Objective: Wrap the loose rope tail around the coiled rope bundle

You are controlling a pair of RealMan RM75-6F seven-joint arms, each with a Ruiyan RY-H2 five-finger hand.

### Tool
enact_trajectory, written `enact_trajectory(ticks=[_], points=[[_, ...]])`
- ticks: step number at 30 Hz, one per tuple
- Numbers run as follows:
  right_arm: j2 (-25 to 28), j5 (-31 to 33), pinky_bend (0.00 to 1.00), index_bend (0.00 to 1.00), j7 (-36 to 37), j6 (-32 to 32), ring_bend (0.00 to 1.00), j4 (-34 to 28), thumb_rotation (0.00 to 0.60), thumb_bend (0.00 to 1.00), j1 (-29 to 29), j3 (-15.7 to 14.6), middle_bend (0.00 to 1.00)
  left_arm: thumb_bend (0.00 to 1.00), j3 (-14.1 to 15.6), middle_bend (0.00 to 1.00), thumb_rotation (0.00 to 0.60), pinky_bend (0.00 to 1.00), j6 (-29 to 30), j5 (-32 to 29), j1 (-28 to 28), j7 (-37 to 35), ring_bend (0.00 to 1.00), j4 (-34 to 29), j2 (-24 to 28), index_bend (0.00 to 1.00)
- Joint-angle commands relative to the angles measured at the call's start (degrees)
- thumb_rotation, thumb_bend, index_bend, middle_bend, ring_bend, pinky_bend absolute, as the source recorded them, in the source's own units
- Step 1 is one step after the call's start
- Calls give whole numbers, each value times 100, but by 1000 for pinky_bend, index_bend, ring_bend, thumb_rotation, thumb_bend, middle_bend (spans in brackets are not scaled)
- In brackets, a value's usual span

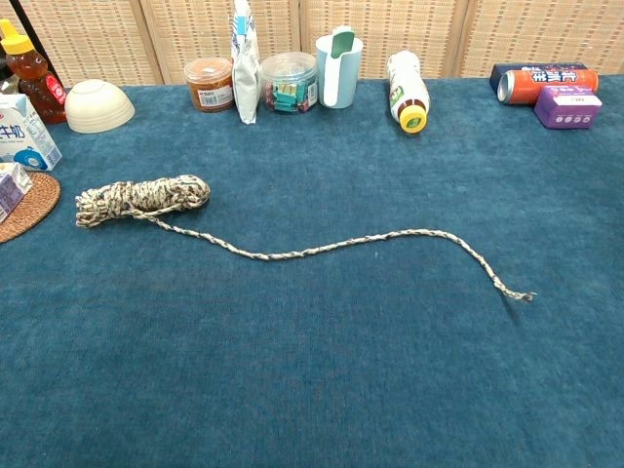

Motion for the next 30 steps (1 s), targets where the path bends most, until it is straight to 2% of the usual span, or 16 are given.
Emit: enact_trajectory(ticks=[1,7,13,20,23,27,30], points=[[-13,-13,0,0,-3,-15,0,14,600,0,-3,-19,0,0,2,0,600,0,6,0,4,-6,0,-4,8,0],[-130,22,0,0,-24,-110,0,-15,600,0,62,23,0,0,-2,0,600,0,19,-5,14,-58,0,12,35,0],[-391,273,0,0,-347,-580,0,-277,600,0,361,209,0,0,-33,0,600,0,90,-19,41,-121,0,-37,89,0],[-1020,998,0,0,-1084,-1457,0,-577,600,0,992,647,0,0,-55,0,600,0,183,-34,82,-50,0,-99,92,0],[-1317,1506,0,2,-1343,-1913,0,-602,600,0,1308,854,0,0,-63,0,600,0,116,-114,59,69,0,-104,50,0],[-1711,2185,0,112,-1573,-2265,0,-618,600,15,1671,1180,0,0,-86,0,600,0,4,-246,15,191,0,-118,4,0],[-2260,2713,0,207,-1901,-2406,0,-346,600,150,2071,1505,0,0,-103,0,600,0,-56,-328,-13,276,0,-122,-30,0]])
